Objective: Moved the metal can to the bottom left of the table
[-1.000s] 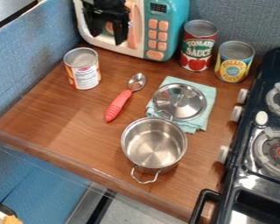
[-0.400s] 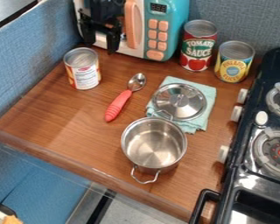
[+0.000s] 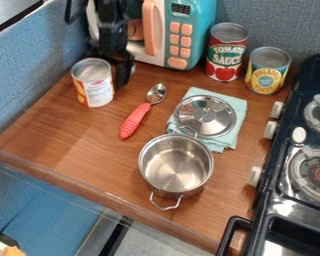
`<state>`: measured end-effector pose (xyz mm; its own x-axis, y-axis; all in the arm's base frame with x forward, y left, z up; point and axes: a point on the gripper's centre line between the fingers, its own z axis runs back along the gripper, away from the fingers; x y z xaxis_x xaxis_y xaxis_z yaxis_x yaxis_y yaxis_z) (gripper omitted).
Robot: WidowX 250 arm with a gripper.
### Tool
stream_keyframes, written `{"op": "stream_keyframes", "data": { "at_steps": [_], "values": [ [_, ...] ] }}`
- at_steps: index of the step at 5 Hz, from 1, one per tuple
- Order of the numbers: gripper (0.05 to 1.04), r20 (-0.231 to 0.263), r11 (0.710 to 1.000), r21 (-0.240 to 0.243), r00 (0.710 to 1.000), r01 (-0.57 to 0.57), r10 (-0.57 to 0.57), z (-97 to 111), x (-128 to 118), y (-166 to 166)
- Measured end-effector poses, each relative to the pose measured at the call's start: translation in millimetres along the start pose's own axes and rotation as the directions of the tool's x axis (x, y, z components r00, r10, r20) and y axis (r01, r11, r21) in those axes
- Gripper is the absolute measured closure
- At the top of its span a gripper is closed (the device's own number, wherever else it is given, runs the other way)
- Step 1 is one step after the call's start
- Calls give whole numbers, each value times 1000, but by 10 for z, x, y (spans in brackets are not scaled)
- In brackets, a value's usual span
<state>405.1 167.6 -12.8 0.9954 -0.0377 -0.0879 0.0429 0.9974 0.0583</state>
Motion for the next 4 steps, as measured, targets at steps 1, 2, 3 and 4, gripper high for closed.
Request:
{"op": "stream_keyframes", "data": {
  "at_steps": [1, 2, 3, 4],
  "values": [
    [83, -12, 1000, -20, 1000, -5, 5, -37, -215, -111],
    [83, -14, 999, -45, 1000, -18, 18, -10, -459, -244],
    [83, -3, 999, -50, 1000, 2, -2, 48, -675, -332],
    [83, -28, 998, -60, 999, 15, -17, -66, -832, -407]
  ]
}}
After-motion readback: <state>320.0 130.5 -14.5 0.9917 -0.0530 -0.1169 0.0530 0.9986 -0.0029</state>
